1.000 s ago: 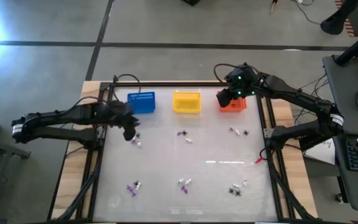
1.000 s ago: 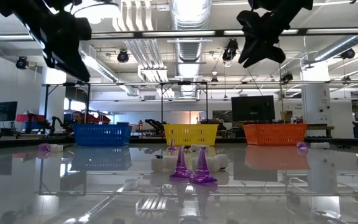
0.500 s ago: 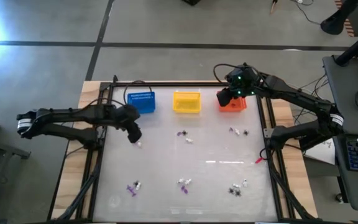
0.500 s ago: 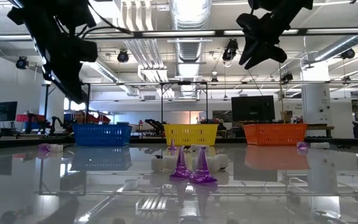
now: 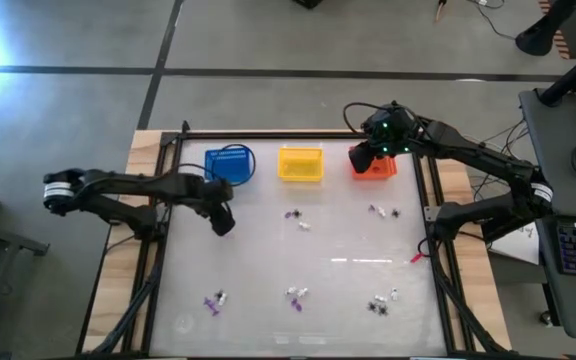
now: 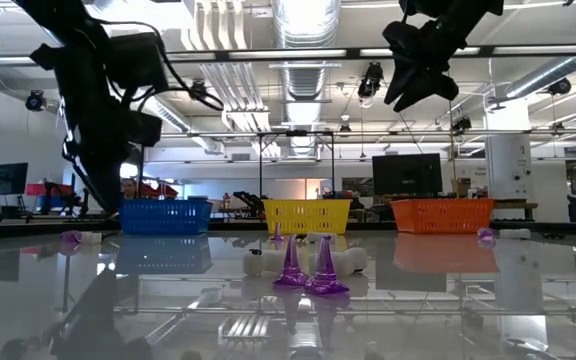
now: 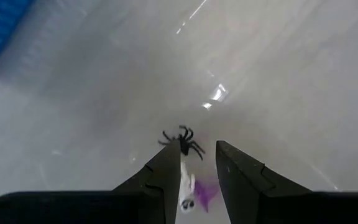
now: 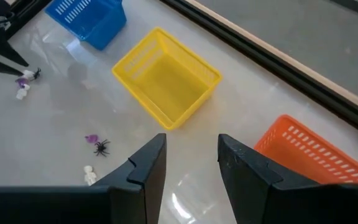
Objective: Sort Halloween decoration
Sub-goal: Put the black spider toy into the blue bin
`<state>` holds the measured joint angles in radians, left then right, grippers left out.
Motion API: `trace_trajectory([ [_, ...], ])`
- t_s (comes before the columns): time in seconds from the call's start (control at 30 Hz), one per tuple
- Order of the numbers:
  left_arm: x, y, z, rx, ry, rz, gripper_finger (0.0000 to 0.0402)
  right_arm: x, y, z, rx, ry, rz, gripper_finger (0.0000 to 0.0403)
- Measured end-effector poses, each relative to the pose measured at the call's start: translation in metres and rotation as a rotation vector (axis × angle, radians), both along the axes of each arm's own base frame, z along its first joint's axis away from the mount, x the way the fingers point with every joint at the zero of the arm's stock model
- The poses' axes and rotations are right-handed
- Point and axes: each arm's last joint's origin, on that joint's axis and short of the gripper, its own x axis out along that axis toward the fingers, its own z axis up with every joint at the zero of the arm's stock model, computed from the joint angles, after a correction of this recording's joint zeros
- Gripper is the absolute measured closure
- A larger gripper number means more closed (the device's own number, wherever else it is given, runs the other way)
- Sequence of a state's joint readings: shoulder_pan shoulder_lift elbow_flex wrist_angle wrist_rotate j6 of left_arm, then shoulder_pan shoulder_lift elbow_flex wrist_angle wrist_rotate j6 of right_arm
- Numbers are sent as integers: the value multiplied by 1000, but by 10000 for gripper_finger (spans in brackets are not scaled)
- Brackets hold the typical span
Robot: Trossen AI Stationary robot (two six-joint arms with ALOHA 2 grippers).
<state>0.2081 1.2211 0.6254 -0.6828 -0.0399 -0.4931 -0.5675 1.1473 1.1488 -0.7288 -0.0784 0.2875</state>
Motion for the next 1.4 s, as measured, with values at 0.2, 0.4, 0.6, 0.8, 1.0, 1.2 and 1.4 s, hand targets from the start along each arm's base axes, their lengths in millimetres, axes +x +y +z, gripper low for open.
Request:
trace_trajectory([
  [0.2, 6, 1, -15, -20, 70, 35, 317, 0, 0, -1, -4, 12, 18, 266],
  [0.4, 13, 5, -31, 29, 140, 104, 317, -2, 2, -3, 9, 42, 28, 264],
  [0.6, 16, 6, -43, 10, 202, 162, 317, -4, 3, -4, 14, 61, 35, 264],
  [0.8, 16, 6, -40, 17, 195, 144, 326, -4, 3, -4, 2, 67, 51, 264],
  [1.0, 14, 6, -33, 23, 181, 111, 388, -4, 3, -4, -1, 66, 52, 264],
  [1.2, 13, 5, -30, 1, 170, 96, 399, -4, 3, -4, -1, 66, 52, 264],
  [1.4, 22, 6, -6, 5, 62, 43, 401, -4, 3, -4, 1, 65, 50, 264],
])
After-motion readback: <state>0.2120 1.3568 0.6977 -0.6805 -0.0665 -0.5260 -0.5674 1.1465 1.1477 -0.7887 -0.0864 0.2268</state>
